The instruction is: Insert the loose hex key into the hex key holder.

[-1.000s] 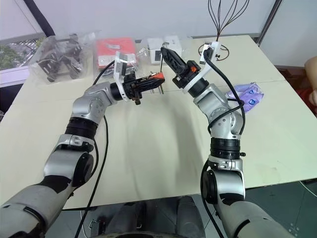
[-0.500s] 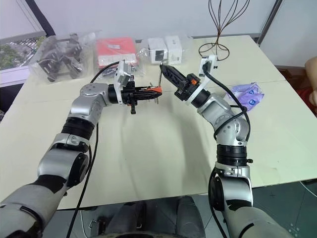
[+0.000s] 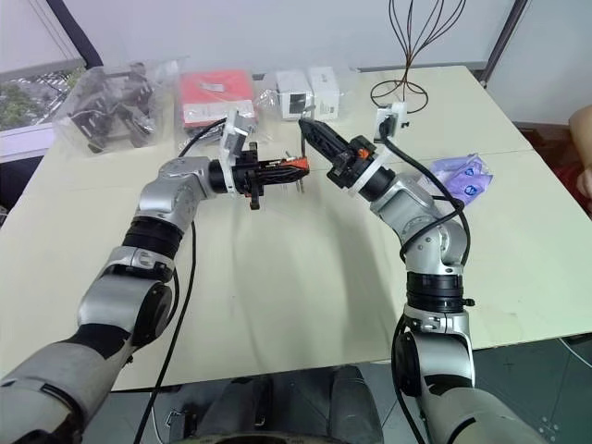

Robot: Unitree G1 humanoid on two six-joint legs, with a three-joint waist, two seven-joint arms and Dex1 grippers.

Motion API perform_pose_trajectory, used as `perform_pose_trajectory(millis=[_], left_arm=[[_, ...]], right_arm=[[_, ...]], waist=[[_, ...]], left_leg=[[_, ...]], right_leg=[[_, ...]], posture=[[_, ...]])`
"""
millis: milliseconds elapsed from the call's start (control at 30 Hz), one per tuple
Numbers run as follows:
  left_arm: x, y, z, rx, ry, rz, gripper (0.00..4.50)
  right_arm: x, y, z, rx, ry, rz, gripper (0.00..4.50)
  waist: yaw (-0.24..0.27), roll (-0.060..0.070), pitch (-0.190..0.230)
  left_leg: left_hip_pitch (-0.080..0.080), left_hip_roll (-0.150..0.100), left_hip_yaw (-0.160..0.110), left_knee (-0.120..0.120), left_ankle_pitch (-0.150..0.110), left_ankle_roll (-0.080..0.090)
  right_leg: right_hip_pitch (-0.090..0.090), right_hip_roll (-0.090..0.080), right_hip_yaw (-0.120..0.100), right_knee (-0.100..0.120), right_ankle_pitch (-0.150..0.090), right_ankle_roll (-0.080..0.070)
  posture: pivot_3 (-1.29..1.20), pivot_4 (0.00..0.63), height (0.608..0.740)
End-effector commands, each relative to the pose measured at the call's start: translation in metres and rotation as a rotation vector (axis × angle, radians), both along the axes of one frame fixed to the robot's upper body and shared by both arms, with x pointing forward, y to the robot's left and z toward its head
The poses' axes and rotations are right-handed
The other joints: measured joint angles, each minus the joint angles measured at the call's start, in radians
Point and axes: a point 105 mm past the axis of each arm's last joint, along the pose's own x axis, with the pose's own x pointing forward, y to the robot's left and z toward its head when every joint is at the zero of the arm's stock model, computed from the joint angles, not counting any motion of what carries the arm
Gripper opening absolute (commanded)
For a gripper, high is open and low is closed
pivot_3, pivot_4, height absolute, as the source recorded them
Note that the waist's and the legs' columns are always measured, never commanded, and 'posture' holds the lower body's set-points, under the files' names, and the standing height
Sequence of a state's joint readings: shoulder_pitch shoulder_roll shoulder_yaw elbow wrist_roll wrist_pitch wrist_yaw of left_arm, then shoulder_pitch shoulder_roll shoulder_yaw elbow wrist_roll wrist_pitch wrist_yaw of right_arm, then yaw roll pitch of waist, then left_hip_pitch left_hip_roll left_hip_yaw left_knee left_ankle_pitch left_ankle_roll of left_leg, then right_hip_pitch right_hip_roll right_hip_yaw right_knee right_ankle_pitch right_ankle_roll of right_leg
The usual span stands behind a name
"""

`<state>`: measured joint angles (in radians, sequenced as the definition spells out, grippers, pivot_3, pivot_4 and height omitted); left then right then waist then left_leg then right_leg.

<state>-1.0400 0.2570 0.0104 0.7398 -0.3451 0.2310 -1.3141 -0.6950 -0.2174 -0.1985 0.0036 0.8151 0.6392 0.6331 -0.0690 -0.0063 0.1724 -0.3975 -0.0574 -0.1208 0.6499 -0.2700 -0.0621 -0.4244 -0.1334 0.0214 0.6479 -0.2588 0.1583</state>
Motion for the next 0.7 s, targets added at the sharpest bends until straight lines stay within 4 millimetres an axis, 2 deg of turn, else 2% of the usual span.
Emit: perform_pose_trajectory(millis=[33,367,567,700], left_arm=[[0.004,0.009,0.059,-0.150,-0.140,0.053,0.00],[-0.002,0.002,0.039,0.033,-0.267,0.013,0.00],[-0.003,0.000,0.040,0.022,-0.274,0.007,0.00],[-0.003,0.001,0.048,-0.024,-0.263,0.013,0.00]], right_arm=[[-0.007,0.013,-0.014,-0.031,0.035,0.079,0.04],[-0.012,0.017,-0.025,-0.145,0.028,0.121,0.04],[-0.009,0.016,-0.027,-0.157,0.032,0.111,0.04],[-0.008,0.016,-0.030,-0.163,0.040,0.105,0.04]], waist=[[0.000,0.000,0.000],[0.000,0.000,0.000],[0.000,0.000,0.000],[0.000,0.000,0.000]], left_leg=[[0.000,0.000,0.000,0.000,0.000,0.000],[0.000,0.000,0.000,0.000,0.000,0.000],[0.000,0.000,0.000,0.000,0.000,0.000],[0.000,0.000,0.000,0.000,0.000,0.000]], right_leg=[[0.000,0.000,0.000,0.000,0.000,0.000],[0.000,0.000,0.000,0.000,0.000,0.000],[0.000,0.000,0.000,0.000,0.000,0.000],[0.000,0.000,0.000,0.000,0.000,0.000]], posture=[[0.00,0.150,0.740],[0.00,0.150,0.740],[0.00,0.150,0.740],[0.00,0.150,0.740]])
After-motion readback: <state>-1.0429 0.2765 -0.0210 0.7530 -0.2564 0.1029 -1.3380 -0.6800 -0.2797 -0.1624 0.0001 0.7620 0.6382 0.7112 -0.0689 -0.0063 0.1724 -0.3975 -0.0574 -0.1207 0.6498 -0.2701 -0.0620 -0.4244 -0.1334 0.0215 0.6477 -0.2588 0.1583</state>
